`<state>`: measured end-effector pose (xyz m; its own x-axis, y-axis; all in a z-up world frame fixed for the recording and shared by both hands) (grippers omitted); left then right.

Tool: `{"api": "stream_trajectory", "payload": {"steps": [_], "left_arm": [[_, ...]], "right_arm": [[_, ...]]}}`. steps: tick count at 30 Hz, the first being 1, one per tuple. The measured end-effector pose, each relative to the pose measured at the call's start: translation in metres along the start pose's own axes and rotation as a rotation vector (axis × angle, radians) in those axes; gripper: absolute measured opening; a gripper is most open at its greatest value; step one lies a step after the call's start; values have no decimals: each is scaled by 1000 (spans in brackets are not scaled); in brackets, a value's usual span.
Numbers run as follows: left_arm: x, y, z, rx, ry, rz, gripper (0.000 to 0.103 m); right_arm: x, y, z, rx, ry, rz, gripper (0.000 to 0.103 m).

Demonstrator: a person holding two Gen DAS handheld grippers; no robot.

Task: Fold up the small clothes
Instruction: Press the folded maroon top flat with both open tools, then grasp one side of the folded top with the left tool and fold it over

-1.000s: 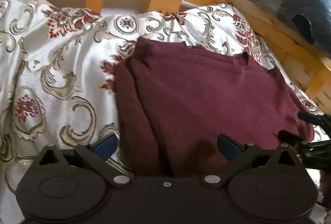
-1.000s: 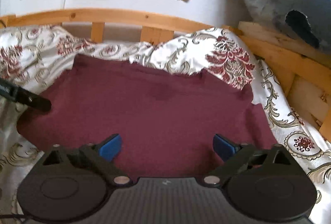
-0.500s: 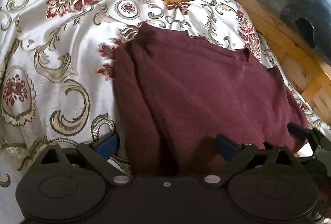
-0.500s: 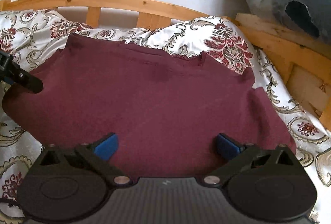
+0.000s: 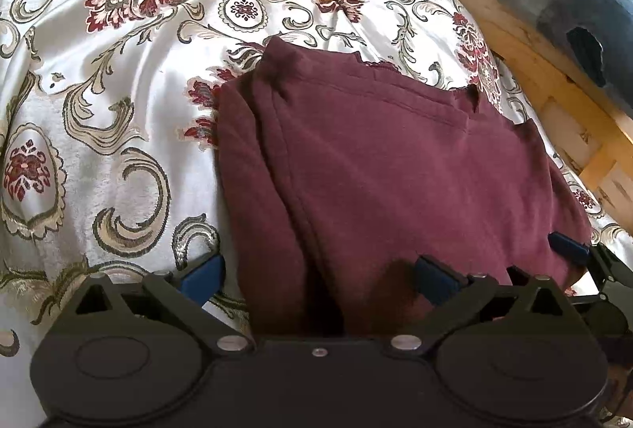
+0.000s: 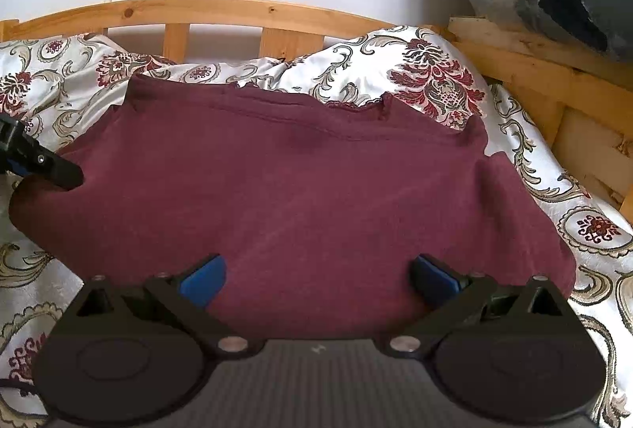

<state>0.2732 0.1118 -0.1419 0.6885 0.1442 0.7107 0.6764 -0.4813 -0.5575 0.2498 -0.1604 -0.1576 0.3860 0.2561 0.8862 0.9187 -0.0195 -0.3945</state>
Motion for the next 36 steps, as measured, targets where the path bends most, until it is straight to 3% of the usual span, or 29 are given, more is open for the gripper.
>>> {"api": "stream_trajectory", "payload": {"steps": [14, 18, 21, 23, 27, 29, 35, 36], "left_arm": [[-2, 4, 3, 9, 9, 15, 102], [2, 3, 7, 8, -46, 5, 102], [5, 1, 11, 47, -138, -30, 92], [6, -1, 13, 87, -170, -39, 78], [11, -2, 10, 178, -227, -1, 68], [15, 2, 3, 212, -292, 6, 54], [23, 4, -21, 319, -256, 23, 25], [25, 1, -28, 331, -231, 15, 24]], "right_arm": [[-1, 0, 0, -1, -3, -1, 103], [-1, 1, 0, 7, 6, 3, 103], [-1, 1, 0, 12, 10, 2, 103], [-1, 0, 0, 10, 11, 0, 103], [-1, 0, 1, 7, 10, -3, 103], [-1, 0, 1, 12, 14, 0, 103], [0, 2, -2, 28, 30, 11, 103], [1, 2, -3, 31, 33, 14, 103]]}}
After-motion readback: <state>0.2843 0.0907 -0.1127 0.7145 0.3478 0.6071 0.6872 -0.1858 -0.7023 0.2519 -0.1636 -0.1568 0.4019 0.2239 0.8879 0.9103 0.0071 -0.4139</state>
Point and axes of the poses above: each gripper's, at about its wrist camera, not at the fingertips, and y roughly the way its jaws point, z to its left, x to its top, the point moved 4 cm from there along y, roughly the way its jaws point, and after that the axes turned 10 degrees about -x, right-handed, at the moved point
